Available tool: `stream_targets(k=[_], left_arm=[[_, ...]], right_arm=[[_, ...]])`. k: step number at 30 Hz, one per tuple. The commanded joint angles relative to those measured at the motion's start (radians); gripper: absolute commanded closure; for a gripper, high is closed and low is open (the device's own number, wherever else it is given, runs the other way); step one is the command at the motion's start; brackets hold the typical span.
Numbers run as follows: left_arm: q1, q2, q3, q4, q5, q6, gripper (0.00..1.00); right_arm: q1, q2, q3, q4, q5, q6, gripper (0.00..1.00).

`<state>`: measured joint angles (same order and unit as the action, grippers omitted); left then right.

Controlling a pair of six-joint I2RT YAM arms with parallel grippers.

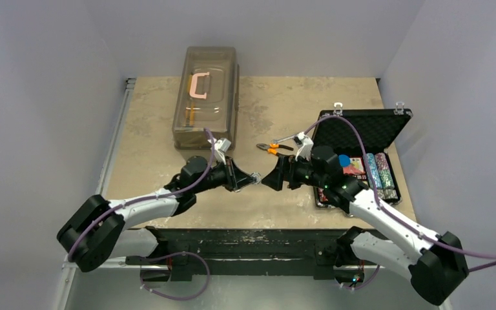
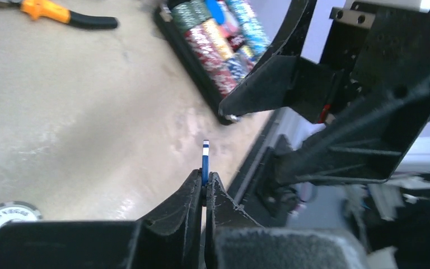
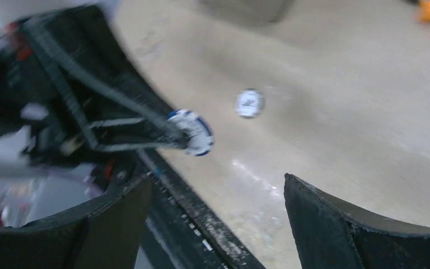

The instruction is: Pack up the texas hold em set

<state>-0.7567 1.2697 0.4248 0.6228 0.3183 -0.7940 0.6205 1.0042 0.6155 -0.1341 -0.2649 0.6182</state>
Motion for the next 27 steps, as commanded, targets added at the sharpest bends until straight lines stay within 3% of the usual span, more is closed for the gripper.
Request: stream_targets(k=[1, 7, 9, 18, 22, 27], left_arm=[[0.082, -0.097, -0.001, 0.016, 0.419, -0.133, 1.00], [0.090, -0.233, 0.008, -0.043, 0.566, -0.141, 1.00], [0.091, -0.262, 0.004, -0.044, 0.584, -0.142, 1.00], [0.091, -0.282, 0.034, -0.079, 0.599, -0.160, 1.00], [0.091, -0.271, 0.055, -0.088, 0.591, -0.160, 1.00], [0.091, -0.242, 0.082, -0.078, 0.593, -0.166, 1.00]], right_arm=[[-0.001, -0.095, -0.049, 0.225, -0.443, -0.155, 0.14], [-0.001, -0.091, -0.066, 0.315, -0.546, -0.088, 0.29], [-0.001, -0.062, -0.069, 0.371, -0.602, -0.058, 0.38], [-0.001, -0.007, -0.118, 0.719, -0.773, 0.165, 0.53], [0.001, 0.003, -0.115, 0.746, -0.783, 0.188, 0.63], [0.002, 0.023, -0.110, 0.747, -0.785, 0.193, 0.66]])
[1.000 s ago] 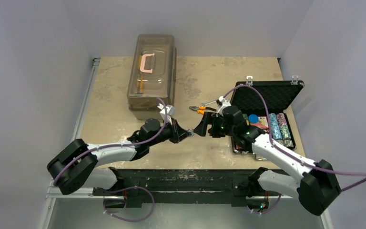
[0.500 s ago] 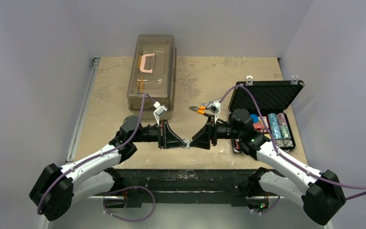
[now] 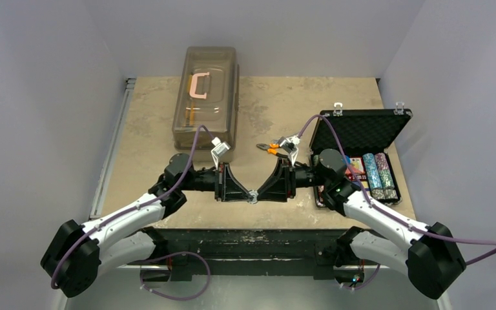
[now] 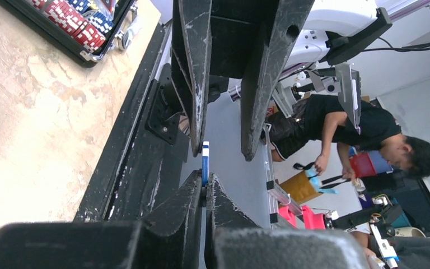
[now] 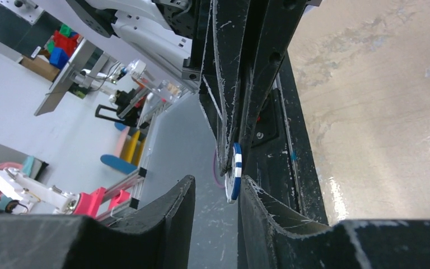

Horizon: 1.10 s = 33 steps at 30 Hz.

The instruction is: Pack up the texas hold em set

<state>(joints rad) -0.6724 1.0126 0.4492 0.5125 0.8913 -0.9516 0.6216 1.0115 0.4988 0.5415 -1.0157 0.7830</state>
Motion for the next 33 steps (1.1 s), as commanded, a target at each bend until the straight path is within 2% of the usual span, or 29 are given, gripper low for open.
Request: stream_targets(k=[1, 3, 4, 8, 11, 12, 13, 15, 16, 18, 20, 22, 24, 26, 29, 33], left_arm=[[0.006, 0.020, 0.060, 0.036, 0.021, -0.009, 1.00], [0.005, 0.027, 0.065, 0.040, 0.023, -0.012, 1.00], [0.005, 0.028, 0.066, 0.040, 0.023, -0.013, 1.00], [0.006, 0.039, 0.069, 0.039, 0.024, -0.013, 1.00], [0.007, 0.034, 0.080, 0.011, 0.010, -0.009, 1.00], [0.007, 0.021, 0.091, -0.046, -0.019, 0.009, 0.89], [0.008, 0.000, 0.115, -0.155, -0.067, 0.049, 0.75], [0.006, -0.078, 0.195, -0.496, -0.281, 0.169, 0.35], [0.007, -0.105, 0.243, -0.668, -0.414, 0.213, 0.26], [0.009, -0.134, 0.339, -0.965, -0.701, 0.257, 0.17], [0.009, -0.133, 0.433, -1.131, -0.870, 0.313, 0.15], [0.010, -0.129, 0.510, -1.218, -0.982, 0.352, 0.15], [0.010, -0.123, 0.583, -1.235, -1.023, 0.392, 0.15], [0.010, -0.113, 0.668, -1.223, -1.024, 0.431, 0.15], [0.010, -0.068, 0.794, -1.198, -0.994, 0.482, 0.16], [0.010, 0.045, 0.972, -1.203, -0.942, 0.570, 0.16]], right_arm=[[0.002, 0.020, 0.007, 0.072, -0.036, 0.027, 0.66], [0.004, 0.029, 0.005, 0.073, -0.038, 0.028, 0.68], [0.007, 0.034, 0.004, 0.074, -0.039, 0.028, 0.73], [0.012, 0.039, -0.002, 0.079, -0.020, 0.033, 1.00], [0.012, 0.030, -0.013, 0.066, 0.018, 0.029, 1.00], [0.012, 0.022, -0.010, 0.028, 0.057, 0.005, 1.00], [0.012, 0.011, 0.003, -0.057, 0.110, -0.037, 1.00], [0.011, -0.022, 0.045, -0.293, 0.298, -0.142, 1.00], [0.012, -0.038, 0.085, -0.467, 0.409, -0.188, 1.00], [0.011, -0.073, 0.129, -0.660, 0.636, -0.220, 1.00], [0.012, -0.109, 0.158, -0.817, 0.886, -0.148, 1.00], [0.011, -0.142, 0.197, -0.993, 1.116, -0.034, 1.00], [0.009, -0.153, 0.245, -1.209, 1.356, 0.127, 1.00], [0.005, -0.134, 0.310, -1.458, 1.523, 0.287, 1.00], [0.000, -0.070, 0.400, -1.771, 1.675, 0.491, 1.00], [-0.006, -0.020, 0.432, -2.012, 1.760, 0.707, 1.00]])
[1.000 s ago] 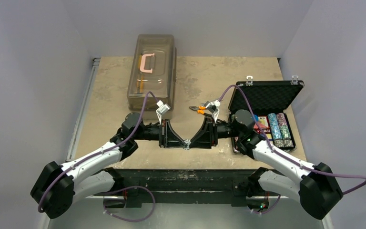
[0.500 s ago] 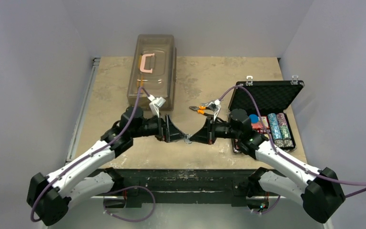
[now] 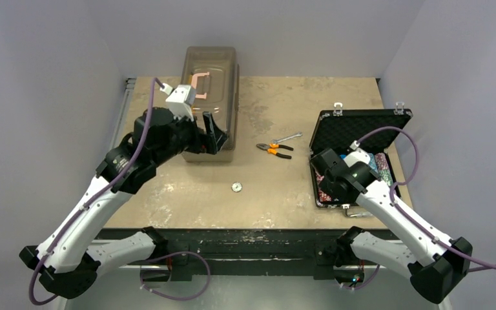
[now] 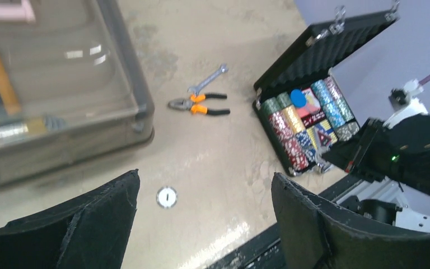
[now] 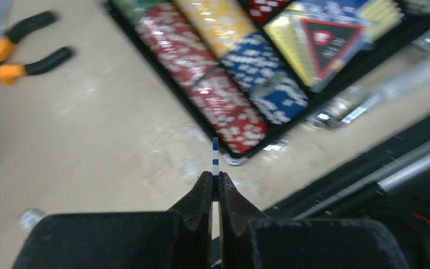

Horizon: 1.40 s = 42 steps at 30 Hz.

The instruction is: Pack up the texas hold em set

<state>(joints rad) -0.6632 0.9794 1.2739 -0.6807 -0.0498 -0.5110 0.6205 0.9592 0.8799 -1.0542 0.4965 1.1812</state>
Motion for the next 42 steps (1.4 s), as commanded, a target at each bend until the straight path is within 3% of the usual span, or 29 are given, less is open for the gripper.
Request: stream_targets(k=[1, 5, 8, 13, 20, 29, 42], left_arm=[[0.001, 0.110, 0.194, -0.029, -0.003, 0.149, 0.16], [0.001, 0.194, 0.265, -0.049, -0.027, 0.234, 0.18], [0.001, 0.177, 0.170, 0.024, -0.060, 0.256, 0.19], [0.003, 0.127, 0.046, 0.082, -0.050, 0.266, 0.19], [0.002, 0.101, 0.012, 0.100, -0.032, 0.266, 0.19], [0.004, 0.096, 0.012, 0.097, -0.028, 0.273, 0.19], [0.004, 0.097, 0.010, 0.099, -0.018, 0.273, 0.19]], right_arm=[[-0.009, 0.038, 0.048, -0.422, 0.245, 0.310, 1.00], [-0.064, 0.041, 0.041, -0.416, 0.265, 0.328, 1.00], [-0.152, 0.039, 0.036, -0.339, 0.266, 0.279, 1.00], [-0.310, 0.069, 0.011, -0.169, 0.141, 0.133, 1.00], [-0.341, 0.077, 0.017, -0.026, 0.078, 0.119, 1.00], [-0.378, 0.091, -0.017, -0.034, 0.024, 0.315, 1.00], [-0.384, 0.163, -0.077, 0.001, -0.044, 0.369, 1.00]])
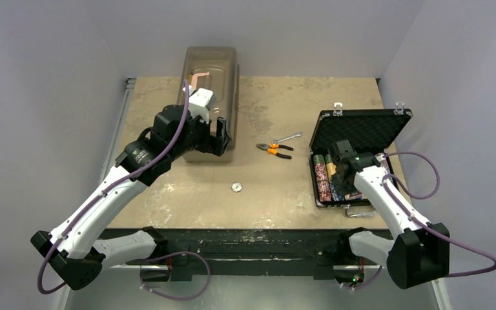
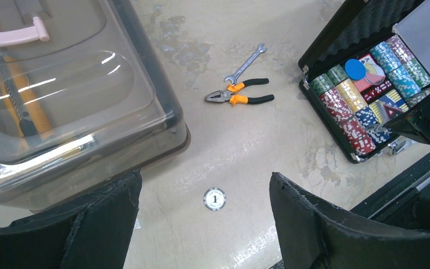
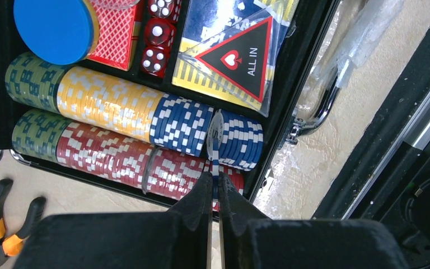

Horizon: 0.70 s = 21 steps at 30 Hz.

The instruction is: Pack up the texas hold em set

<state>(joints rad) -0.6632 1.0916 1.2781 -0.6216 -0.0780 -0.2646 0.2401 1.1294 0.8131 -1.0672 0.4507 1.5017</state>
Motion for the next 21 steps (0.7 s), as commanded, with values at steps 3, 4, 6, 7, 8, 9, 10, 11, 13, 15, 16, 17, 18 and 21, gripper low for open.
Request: stream_targets(k=[3, 4, 6, 7, 8, 9, 10, 11, 13, 15, 16, 17, 18, 21], left_arm=[[0.003, -0.011, 0.007, 0.039, 0.014, 0.027, 0.19], [0.003, -0.010, 0.006, 0.039, 0.014, 0.027, 0.19], [0.004, -0.008, 0.006, 0.039, 0.015, 0.025, 0.19], [0.004, -0.007, 0.006, 0.040, 0.016, 0.025, 0.19], [0.004, -0.007, 0.006, 0.039, 0.017, 0.025, 0.19], [0.004, -0.006, 0.004, 0.040, 0.018, 0.024, 0.19], [0.004, -0.005, 0.004, 0.041, 0.018, 0.024, 0.19], [0.004, -0.003, 0.004, 0.042, 0.018, 0.024, 0.19], [0.004, -0.002, 0.004, 0.041, 0.018, 0.024, 0.19], [0.004, 0.000, 0.004, 0.041, 0.017, 0.024, 0.19], [0.004, -0.001, 0.004, 0.042, 0.018, 0.024, 0.19], [0.004, -0.001, 0.004, 0.042, 0.017, 0.024, 0.19], [0.004, 0.000, 0.004, 0.041, 0.019, 0.024, 0.19], [0.003, 0.001, 0.004, 0.041, 0.020, 0.024, 0.19]], right_arm=[[-0.004, -0.007, -0.017, 0.017, 0.014, 0.053, 1.00], [-0.006, -0.004, -0.019, 0.018, 0.020, 0.057, 1.00], [-0.005, -0.005, -0.030, 0.030, 0.036, 0.062, 1.00], [-0.005, -0.005, -0.038, 0.038, 0.040, 0.063, 1.00], [-0.007, -0.004, -0.044, 0.045, 0.041, 0.068, 1.00], [-0.007, -0.005, -0.050, 0.055, 0.038, 0.069, 1.00], [-0.009, -0.004, -0.056, 0.063, 0.035, 0.074, 1.00], [-0.009, -0.009, -0.061, 0.072, 0.032, 0.078, 1.00], [-0.010, -0.015, -0.072, 0.090, 0.028, 0.079, 1.00], [-0.010, -0.008, -0.068, 0.083, 0.030, 0.086, 1.00], [-0.011, -0.003, -0.064, 0.073, 0.034, 0.092, 1.00], [-0.012, 0.003, -0.062, 0.064, 0.041, 0.096, 1.00], [-0.012, 0.010, -0.062, 0.064, 0.046, 0.091, 1.00], [-0.013, 0.026, -0.056, 0.057, 0.058, 0.079, 1.00]])
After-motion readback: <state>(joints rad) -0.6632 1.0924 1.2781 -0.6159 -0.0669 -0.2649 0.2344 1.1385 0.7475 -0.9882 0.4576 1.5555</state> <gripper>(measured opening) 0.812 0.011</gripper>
